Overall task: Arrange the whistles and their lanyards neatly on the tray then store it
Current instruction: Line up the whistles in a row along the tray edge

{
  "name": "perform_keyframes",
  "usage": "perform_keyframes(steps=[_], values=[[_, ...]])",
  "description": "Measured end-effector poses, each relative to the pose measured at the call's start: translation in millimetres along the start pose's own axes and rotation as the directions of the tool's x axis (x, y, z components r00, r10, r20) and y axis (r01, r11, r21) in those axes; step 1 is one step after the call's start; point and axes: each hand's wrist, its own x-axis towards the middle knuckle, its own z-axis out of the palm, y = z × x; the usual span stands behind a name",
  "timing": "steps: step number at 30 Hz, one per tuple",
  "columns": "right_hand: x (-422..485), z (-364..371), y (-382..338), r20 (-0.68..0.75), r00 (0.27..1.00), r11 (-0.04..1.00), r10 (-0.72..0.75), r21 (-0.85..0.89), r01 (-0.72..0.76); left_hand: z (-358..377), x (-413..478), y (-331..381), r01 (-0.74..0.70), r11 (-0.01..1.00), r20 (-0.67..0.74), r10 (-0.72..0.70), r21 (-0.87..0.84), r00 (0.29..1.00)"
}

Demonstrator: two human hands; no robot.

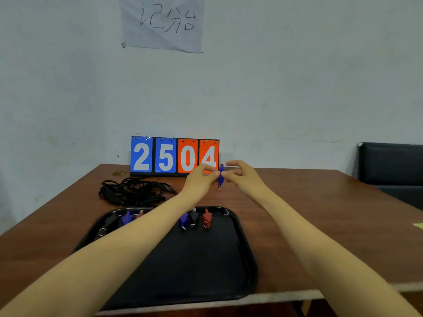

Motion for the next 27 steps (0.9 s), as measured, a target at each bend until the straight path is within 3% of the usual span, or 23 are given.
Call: perform_keyframes(steps=[3, 7, 11, 15, 18, 22, 27], values=[[-20, -1, 0, 0.022, 0.999, 0.999, -0.031, -0.015, 0.031, 1, -12, 7, 0.044, 0.993, -0.003, -0.044, -0.108, 0.999], [-33, 2, 1, 0.021, 0.999, 0.992, -0.049, -0.113, 0.051, 2, -22, 5, 0.096, 0.992, 0.012, -0.095, -0.087, 0.995], [-41, 4, 7, 0.028, 0.999, 0.987, -0.019, -0.162, 0.023, -4, -29, -4, 0.076, 0.995, 0.141, -0.084, 0.067, 0.986], [-47, 6, 15, 0.077, 0.996, 0.976, 0.052, -0.213, -0.034, -7, -34, -17, -0.084, 0.948, 0.301, -0.013, 0.308, 0.954], [-48, 10, 23, 0.133, 0.985, 0.957, 0.106, -0.282, -0.065, -4, -36, -21, -0.162, 0.881, 0.279, 0.036, 0.445, 0.96], [-48, 15, 30, 0.176, 0.973, 0.932, 0.146, -0.353, -0.076, -2, -37, -26, -0.193, 0.801, 0.323, -0.001, 0.567, 0.946], [-47, 17, 37, 0.187, 0.965, 0.911, 0.182, -0.402, -0.094, 3, -36, -30, -0.25, 0.746, 0.373, 0.003, 0.617, 0.928]])
